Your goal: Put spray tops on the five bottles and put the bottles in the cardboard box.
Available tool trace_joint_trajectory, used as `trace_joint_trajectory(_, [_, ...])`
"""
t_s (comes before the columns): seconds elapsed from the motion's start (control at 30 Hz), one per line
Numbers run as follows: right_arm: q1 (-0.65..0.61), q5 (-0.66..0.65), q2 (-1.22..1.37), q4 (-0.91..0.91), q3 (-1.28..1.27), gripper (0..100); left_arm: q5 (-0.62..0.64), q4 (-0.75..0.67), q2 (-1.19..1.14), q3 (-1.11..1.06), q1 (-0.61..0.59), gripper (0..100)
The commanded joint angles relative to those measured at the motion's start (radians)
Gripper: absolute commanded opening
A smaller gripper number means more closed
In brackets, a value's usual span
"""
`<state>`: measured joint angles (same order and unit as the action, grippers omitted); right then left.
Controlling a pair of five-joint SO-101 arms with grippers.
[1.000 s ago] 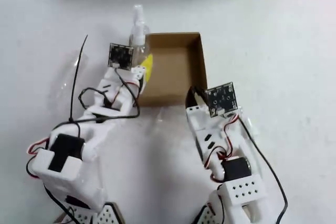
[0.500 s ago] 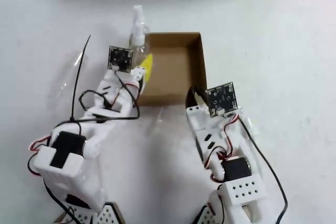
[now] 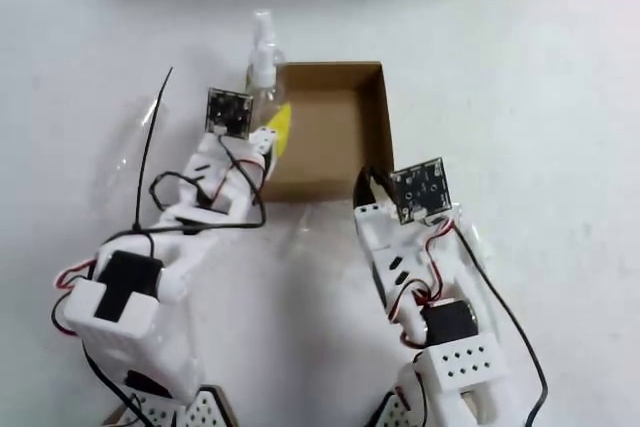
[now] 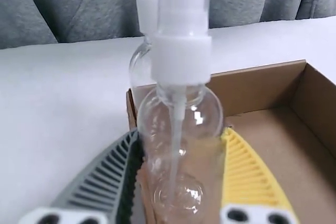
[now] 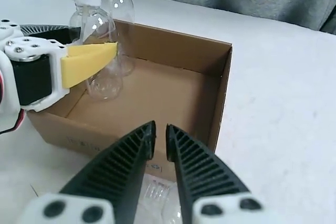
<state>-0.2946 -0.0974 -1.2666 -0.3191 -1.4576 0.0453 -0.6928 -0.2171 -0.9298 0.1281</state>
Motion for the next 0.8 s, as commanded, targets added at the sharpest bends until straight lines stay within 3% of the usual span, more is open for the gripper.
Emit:
trace_joint_trajectory(0.0, [-0.008,0.002,-0.007,0.022,0.011,1.5,-0.005,0.028,0.010,0.011,-0.015,26])
trace_joint_trajectory(0.27, [-0.008,0.000,-0.007,0.022,0.011,1.5,-0.005,0.029,0.010,0.009,-0.016,37])
trace_joint_trajectory(0.77, [-0.008,0.000,-0.007,0.022,0.011,1.5,-0.003,0.028,0.021,0.006,-0.018,37])
